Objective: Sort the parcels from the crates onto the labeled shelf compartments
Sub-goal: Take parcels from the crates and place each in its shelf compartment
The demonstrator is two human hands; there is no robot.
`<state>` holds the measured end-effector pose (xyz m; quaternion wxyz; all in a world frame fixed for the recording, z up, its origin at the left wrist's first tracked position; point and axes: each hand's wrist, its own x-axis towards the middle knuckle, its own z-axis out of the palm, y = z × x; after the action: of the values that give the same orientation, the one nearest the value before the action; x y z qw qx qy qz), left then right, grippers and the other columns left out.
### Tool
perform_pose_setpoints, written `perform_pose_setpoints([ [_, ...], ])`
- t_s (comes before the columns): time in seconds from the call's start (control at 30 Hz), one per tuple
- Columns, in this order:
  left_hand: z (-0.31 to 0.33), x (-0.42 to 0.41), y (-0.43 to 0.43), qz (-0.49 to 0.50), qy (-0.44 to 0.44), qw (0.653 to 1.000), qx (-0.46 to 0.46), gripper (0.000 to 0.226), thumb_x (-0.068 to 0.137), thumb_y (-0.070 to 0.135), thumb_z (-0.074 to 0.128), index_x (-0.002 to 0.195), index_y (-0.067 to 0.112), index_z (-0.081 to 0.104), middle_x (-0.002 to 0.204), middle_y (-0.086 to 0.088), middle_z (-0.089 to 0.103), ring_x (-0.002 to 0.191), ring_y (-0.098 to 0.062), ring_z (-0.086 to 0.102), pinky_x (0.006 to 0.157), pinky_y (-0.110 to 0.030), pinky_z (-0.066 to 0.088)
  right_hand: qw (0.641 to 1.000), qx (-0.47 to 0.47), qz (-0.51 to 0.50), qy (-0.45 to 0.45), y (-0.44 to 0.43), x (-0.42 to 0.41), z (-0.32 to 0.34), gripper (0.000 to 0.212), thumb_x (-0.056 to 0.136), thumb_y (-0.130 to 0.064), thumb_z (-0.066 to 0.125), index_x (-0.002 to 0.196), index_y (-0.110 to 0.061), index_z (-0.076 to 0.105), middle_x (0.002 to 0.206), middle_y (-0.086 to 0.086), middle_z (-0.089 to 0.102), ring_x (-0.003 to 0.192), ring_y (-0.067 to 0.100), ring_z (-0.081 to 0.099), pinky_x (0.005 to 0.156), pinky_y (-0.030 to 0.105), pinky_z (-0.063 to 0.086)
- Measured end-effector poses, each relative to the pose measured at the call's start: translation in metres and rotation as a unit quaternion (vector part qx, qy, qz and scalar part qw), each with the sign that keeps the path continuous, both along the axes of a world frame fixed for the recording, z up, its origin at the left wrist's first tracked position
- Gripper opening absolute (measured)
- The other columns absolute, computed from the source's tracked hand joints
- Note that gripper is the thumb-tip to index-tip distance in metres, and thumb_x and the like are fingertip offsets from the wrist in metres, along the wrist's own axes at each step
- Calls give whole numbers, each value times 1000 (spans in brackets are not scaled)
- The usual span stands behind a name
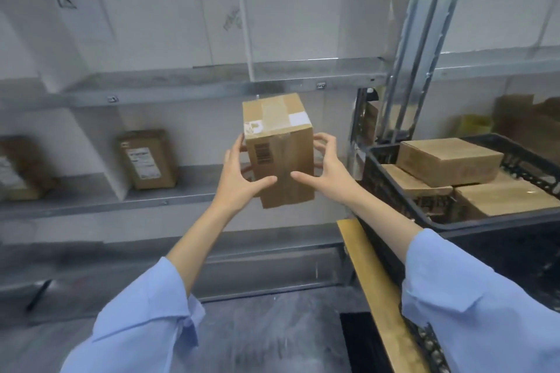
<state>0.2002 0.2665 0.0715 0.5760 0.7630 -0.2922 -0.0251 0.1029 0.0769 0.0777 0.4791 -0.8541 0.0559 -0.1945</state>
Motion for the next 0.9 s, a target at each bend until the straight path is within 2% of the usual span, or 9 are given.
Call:
perform_pose_setpoints([
  [0.07,1,8,19,21,-6,1000,13,100,76,27,84,153,32,20,132,12,31,111,0,43,72,2,38,1000,-6,23,-3,15,15,1,92,82,-37,78,146,-32,12,146,-17,29,133,12,42,106,27,41],
  [0.13,1,16,37,28,-6,1000,1,100,75,22,85,153,30,22,133,7,32,110,6,44,74,3,40,999,-4,39,-7,29,29,1,104,77,-46,80,151,-44,7,149,-20,27,129,8,42,107,37,42],
  [0.2,1,23,55,29,-3,999,-21,96,74,14,84,149,29,26,137,3,35,114,12,44,83,0,41,999,1,51,-8,46,43,3,109,75,-47,81,152,-48,5,153,-16,25,127,4,40,108,36,40],
  [0.3,1,34,84,32,-7,999,-32,89,74,7,83,142,25,29,135,10,43,119,17,41,92,-4,40,997,20,71,-20,70,65,5,103,78,-39,82,154,-40,13,154,-10,27,133,5,36,111,30,37],
  [0.4,-1,45,112,44,-10,999,-27,87,71,13,86,138,22,30,138,13,44,130,1,41,104,-17,40,994,33,102,-20,93,81,6,96,80,-30,81,151,-38,16,148,-14,36,130,3,40,106,24,36],
  [0.5,-1,54,135,63,-16,998,-21,84,70,17,87,133,22,32,140,7,47,128,-8,47,105,-25,40,992,36,118,-11,112,92,4,99,77,-41,82,149,-41,14,151,-13,39,136,9,40,111,31,36],
  [0.63,2,59,160,79,5,996,-35,79,69,26,88,125,26,32,138,0,52,120,0,51,99,-16,43,990,52,130,5,135,104,7,95,73,-57,78,145,-44,18,149,-10,46,134,10,45,106,33,41],
  [0.77,1,70,184,100,17,994,-33,88,59,53,82,127,32,31,138,6,51,128,-11,49,110,-46,40,988,63,140,1,154,113,9,71,89,-36,71,142,-36,24,146,-10,47,129,6,48,101,30,44],
  [0.9,-2,75,203,106,-15,994,-6,100,70,28,87,147,35,23,147,11,40,134,-12,42,113,-46,37,988,10,154,7,171,119,10,94,84,-25,78,151,-36,13,146,-4,37,129,10,44,106,29,41],
])
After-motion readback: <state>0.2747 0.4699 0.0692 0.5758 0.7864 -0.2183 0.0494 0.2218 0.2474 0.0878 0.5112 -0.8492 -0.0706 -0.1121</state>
